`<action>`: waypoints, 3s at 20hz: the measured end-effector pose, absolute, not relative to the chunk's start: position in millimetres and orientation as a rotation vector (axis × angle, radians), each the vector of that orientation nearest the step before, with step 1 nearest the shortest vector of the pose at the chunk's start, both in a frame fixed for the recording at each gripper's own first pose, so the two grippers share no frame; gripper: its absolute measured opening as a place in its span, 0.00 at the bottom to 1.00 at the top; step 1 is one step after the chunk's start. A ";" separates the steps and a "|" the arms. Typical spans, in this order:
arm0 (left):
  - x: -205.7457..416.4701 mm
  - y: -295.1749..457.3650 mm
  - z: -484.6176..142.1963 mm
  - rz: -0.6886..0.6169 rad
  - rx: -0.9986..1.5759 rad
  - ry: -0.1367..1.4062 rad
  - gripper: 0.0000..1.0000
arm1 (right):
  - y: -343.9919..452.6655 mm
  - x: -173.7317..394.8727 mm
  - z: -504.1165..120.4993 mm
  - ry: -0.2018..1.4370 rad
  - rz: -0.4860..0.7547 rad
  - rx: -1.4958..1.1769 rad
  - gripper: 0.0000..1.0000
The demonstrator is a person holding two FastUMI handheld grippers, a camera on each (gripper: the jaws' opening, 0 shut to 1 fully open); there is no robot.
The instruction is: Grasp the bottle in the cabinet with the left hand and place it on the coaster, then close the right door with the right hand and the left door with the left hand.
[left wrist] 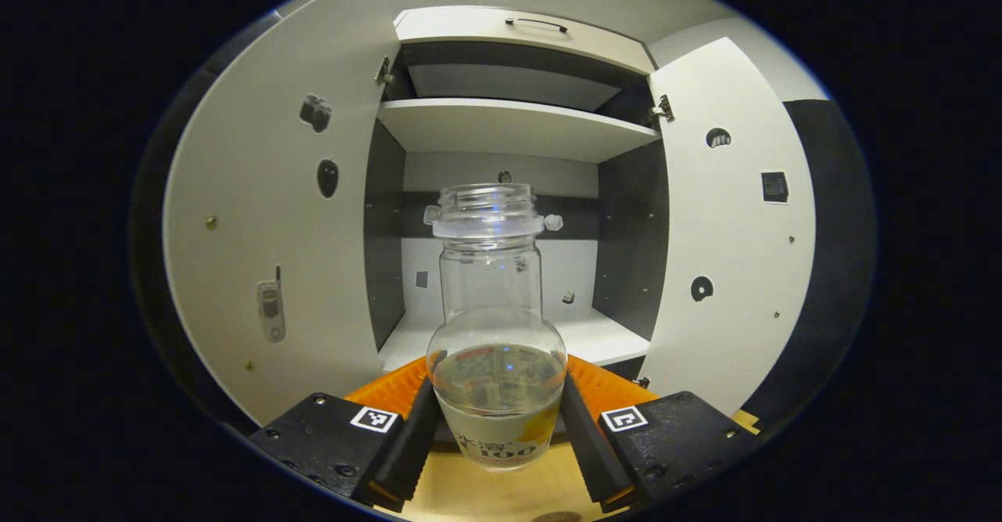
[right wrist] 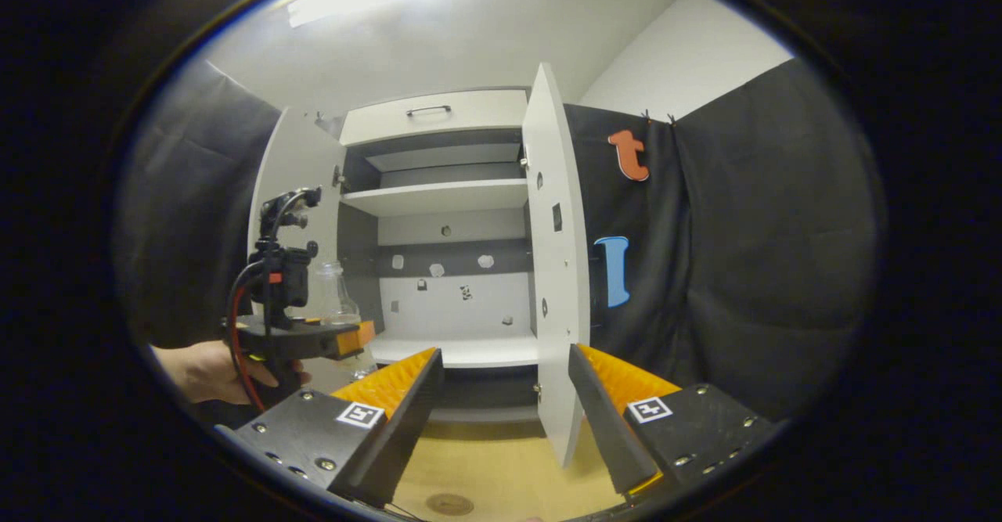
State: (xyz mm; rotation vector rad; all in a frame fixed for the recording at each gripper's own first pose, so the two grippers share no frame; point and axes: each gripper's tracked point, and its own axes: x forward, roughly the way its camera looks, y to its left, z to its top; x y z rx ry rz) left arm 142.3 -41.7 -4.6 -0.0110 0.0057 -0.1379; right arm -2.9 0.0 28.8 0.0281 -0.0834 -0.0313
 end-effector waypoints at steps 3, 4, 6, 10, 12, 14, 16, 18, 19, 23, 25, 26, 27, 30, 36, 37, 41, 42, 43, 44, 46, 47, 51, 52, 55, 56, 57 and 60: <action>123.2 -43.7 -31.8 -0.142 -0.018 0.020 0.80 | 0.6 -4.5 27.3 -0.078 -0.018 0.022 0.97; 118.5 -46.2 -42.6 -0.146 -0.023 0.021 0.80 | 2.5 -4.5 27.8 -0.081 -0.011 0.022 0.97; 111.0 -55.2 -70.9 -0.166 -0.014 0.027 0.80 | 4.2 -4.1 31.4 -0.101 0.002 0.031 0.97; 89.4 -92.9 -141.4 -0.240 0.013 0.049 0.80 | 1.8 0.6 33.7 -0.119 -0.013 0.081 0.97; 74.6 -119.9 -173.1 -0.314 -0.001 0.053 0.80 | 2.5 2.8 34.7 -0.128 -0.019 0.099 0.97; 60.9 -140.0 -205.9 -0.383 0.002 0.070 0.80 | 1.3 6.1 32.5 -0.107 -0.028 0.102 0.98; 52.7 -153.1 -242.3 -0.425 0.022 0.127 0.80 | -8.3 7.3 34.1 -0.101 -0.062 0.085 0.97; 45.7 -166.1 -270.5 -0.475 0.023 0.167 0.80 | -13.8 6.7 34.5 -0.096 -0.085 0.094 0.97; 46.5 -168.7 -281.2 -0.494 0.025 0.176 0.80 | -18.6 4.4 34.6 -0.097 -0.100 0.092 0.97; 55.2 -178.1 -316.2 -0.564 0.017 0.160 0.80 | -32.5 -14.5 22.1 -0.065 -0.140 0.067 0.98; 56.4 -177.6 -335.5 -0.586 0.050 0.178 0.81 | -40.7 -24.1 17.4 -0.060 -0.159 0.060 0.98; 56.8 -174.9 -342.1 -0.587 0.064 0.178 0.81 | -46.7 -25.6 15.2 -0.061 -0.177 0.066 0.97; 56.6 -173.4 -349.6 -0.590 0.077 0.185 0.81 | -49.7 -25.4 13.6 -0.055 -0.187 0.078 0.98; 52.7 -176.0 -361.4 -0.623 0.092 0.197 0.81 | -52.1 -21.0 2.3 -0.022 -0.213 0.093 0.98; 55.4 -169.3 -372.9 -0.633 0.155 0.173 0.82 | -43.0 -21.6 5.5 -0.037 -0.190 0.098 0.97; 57.2 -166.0 -372.7 -0.623 0.156 0.171 0.82 | -43.0 -23.0 8.5 -0.049 -0.185 0.095 0.98; 57.7 -153.5 -382.8 -0.613 0.179 0.231 0.88 | -51.3 -31.8 6.9 -0.053 -0.182 0.099 0.97; 56.2 -148.5 -380.0 -0.599 0.189 0.241 0.88 | -52.6 -34.3 6.0 -0.053 -0.180 0.099 0.97; 54.1 -145.5 -373.1 -0.592 0.190 0.230 0.90 | -55.1 -36.6 4.9 -0.053 -0.181 0.100 0.98; 52.9 -144.1 -365.5 -0.589 0.189 0.215 0.90 | -58.0 -39.7 3.3 -0.052 -0.181 0.101 0.97; 48.6 -143.7 -352.7 -0.594 0.193 0.203 0.90 | -61.3 -44.3 1.2 -0.052 -0.174 0.113 0.97; 46.9 -141.4 -342.9 -0.588 0.195 0.188 0.90 | -62.6 -46.6 0.3 -0.052 -0.167 0.120 0.97; 36.4 -133.5 -301.1 -0.560 0.200 0.150 0.89 | -74.9 -51.5 -2.7 -0.048 -0.127 0.102 0.97; 32.4 -131.4 -289.0 -0.554 0.200 0.145 0.89 | -85.1 -51.9 -4.1 -0.046 -0.130 0.087 0.97; 19.1 -122.6 -239.6 -0.527 0.188 0.100 0.89 | -112.6 -50.5 3.4 -0.037 -0.144 0.087 0.98; 15.1 -118.6 -222.1 -0.515 0.186 0.087 0.89 | -111.3 -49.7 7.7 -0.037 -0.115 0.103 0.97; 12.4 -113.0 -203.3 -0.493 0.182 0.071 0.90 | -110.9 -47.6 10.2 -0.038 -0.084 0.116 0.98; 6.1 -93.5 -146.7 -0.434 0.139 0.048 1.00 | -130.3 -33.3 20.3 -0.072 -0.067 0.107 0.98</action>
